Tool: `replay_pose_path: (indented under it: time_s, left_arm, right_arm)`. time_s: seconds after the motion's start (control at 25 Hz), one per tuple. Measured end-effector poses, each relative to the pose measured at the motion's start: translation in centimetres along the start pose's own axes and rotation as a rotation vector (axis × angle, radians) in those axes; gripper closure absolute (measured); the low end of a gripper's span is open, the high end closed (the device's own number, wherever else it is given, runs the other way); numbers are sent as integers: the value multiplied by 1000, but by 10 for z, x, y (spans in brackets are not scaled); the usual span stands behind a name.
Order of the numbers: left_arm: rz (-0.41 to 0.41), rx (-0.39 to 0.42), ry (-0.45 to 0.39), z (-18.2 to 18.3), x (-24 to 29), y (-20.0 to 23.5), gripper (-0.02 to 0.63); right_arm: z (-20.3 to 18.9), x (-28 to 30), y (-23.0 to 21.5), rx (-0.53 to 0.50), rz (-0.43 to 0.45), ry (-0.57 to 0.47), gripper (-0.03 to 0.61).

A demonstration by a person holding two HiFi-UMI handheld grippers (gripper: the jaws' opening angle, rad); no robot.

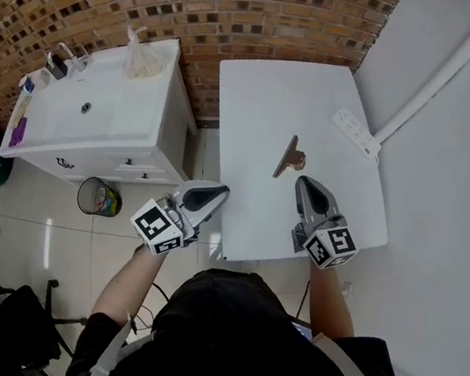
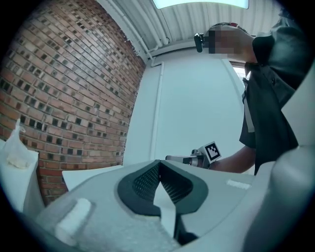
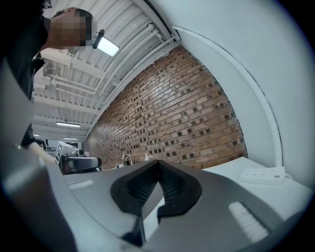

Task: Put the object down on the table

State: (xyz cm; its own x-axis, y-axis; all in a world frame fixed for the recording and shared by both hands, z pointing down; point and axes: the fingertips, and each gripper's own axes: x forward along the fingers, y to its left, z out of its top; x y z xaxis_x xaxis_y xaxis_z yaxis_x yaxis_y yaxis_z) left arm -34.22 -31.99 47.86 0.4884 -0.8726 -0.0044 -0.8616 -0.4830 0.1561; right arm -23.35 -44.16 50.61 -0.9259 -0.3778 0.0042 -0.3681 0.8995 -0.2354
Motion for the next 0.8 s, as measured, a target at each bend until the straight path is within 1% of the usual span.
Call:
replay_pose_path:
  time_s: [0.16, 0.28, 0.44, 0.68, 0.8]
  left_arm:
    - [-41, 37, -15, 10, -40, -14, 614]
    - [-43, 38, -9, 6, -81, -15, 614]
    - [-54, 41, -12, 0, -126, -21, 614]
    - [-108, 42, 4, -9, -165, -45, 614]
    - [-110, 60, 7, -6, -175, -44, 614]
  right_arm:
    - [12, -5, 46, -9, -27, -46, 574]
    - [7, -16, 82, -38, -53, -36, 574]
    - [0, -35, 123, -41, -106, -39, 574]
    - [-27, -57, 173, 0, -141, -17, 574]
    - [-14, -54, 187, -17, -125, -48, 574]
